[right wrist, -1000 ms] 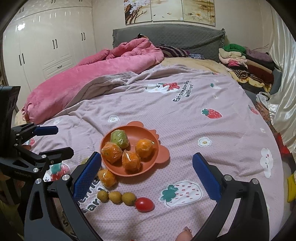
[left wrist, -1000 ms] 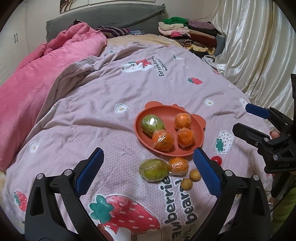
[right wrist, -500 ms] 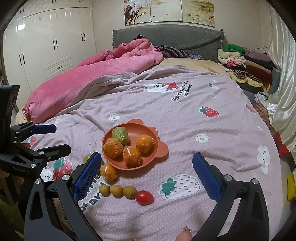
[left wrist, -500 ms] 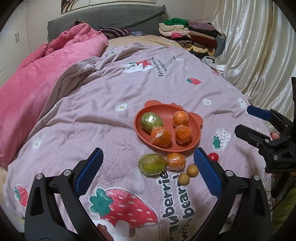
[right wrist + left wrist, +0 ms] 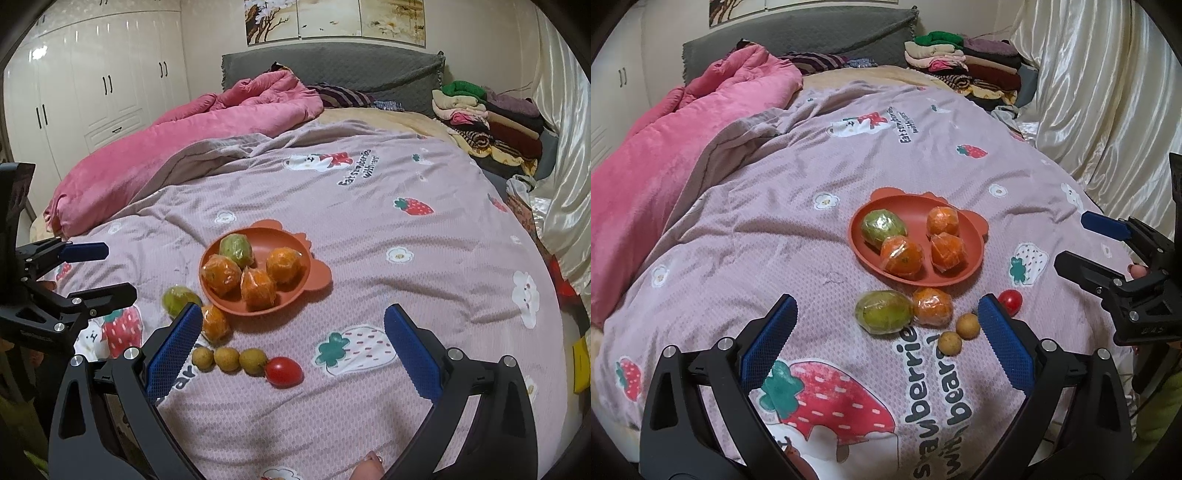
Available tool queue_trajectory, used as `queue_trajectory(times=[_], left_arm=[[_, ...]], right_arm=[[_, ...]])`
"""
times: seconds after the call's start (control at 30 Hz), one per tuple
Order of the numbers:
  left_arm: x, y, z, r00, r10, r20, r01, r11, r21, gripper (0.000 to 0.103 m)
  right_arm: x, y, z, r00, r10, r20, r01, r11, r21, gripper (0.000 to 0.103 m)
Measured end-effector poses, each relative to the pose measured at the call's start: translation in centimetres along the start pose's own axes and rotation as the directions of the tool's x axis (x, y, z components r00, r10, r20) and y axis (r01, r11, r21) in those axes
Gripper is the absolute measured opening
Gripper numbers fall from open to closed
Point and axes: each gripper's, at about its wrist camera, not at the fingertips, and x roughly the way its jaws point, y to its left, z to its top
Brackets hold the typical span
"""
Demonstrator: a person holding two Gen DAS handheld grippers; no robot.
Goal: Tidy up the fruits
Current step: 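Move both open grippers toward the loose small fruits beside the plate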
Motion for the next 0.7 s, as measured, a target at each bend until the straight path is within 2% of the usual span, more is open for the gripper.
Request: queue_trajectory(times=[0.7], left_arm=[[1.2,-1.5,-1.1,0.999,-0.007,-0.033,0.008,1.0,0.024,0.092]], right_arm=[[1.1,-0.8,-2.3,0.999,-0.007,-0.054,0.008,1.0,0.014,0.099]])
